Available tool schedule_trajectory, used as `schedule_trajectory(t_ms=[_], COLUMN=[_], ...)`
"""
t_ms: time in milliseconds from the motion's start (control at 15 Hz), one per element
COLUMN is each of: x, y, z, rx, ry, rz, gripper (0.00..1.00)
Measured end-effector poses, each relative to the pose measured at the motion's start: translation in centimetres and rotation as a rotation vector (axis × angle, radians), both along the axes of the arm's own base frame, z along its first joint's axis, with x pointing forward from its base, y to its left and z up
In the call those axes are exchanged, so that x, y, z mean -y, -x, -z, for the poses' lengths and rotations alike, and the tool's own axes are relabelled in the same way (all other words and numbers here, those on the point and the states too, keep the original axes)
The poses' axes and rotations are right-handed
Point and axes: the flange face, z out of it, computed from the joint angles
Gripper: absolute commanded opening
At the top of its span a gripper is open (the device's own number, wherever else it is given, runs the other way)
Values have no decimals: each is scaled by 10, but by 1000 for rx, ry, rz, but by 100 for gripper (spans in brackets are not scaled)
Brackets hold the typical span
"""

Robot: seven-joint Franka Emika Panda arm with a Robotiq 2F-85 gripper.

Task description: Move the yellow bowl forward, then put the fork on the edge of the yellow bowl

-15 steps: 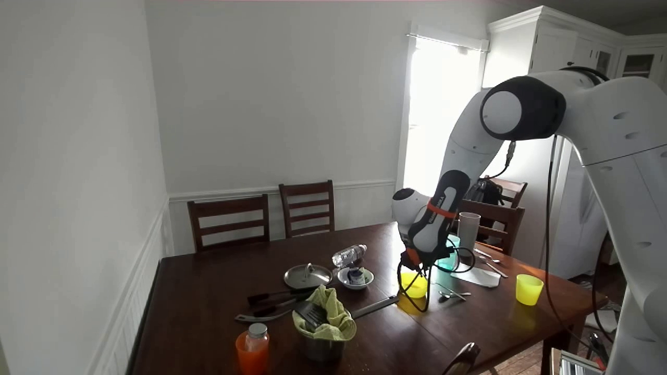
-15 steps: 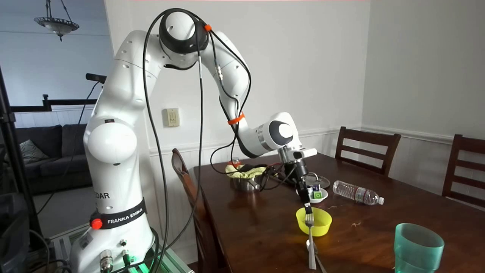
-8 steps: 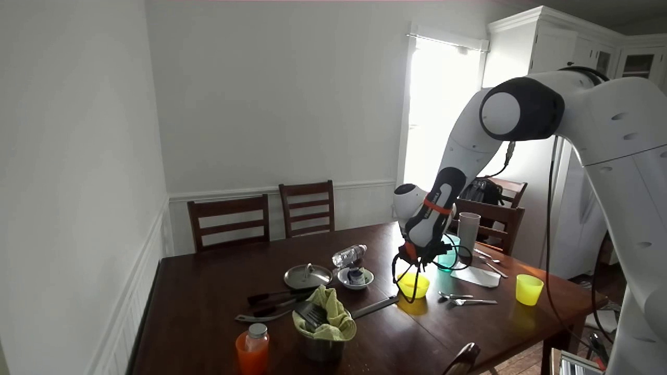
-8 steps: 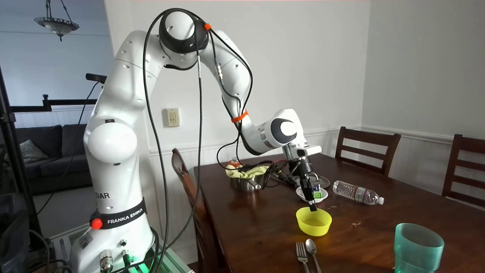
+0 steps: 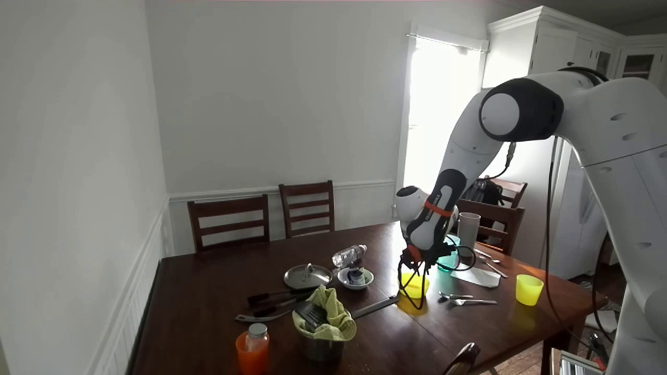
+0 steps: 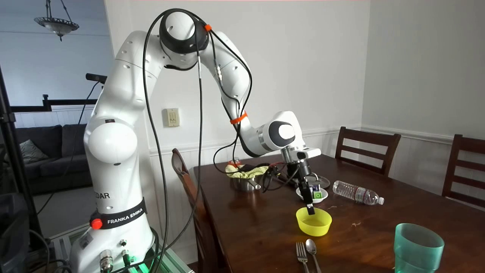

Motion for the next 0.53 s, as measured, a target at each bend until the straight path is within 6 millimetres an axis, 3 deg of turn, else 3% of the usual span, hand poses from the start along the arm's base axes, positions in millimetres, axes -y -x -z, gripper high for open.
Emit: schedule_trajectory(t_ms=[333, 533], x=[-10, -9], y=[14, 25], z=[22, 38], rx=[1, -39], ry=[-49, -88], rz=[-127, -152], gripper=[97, 100])
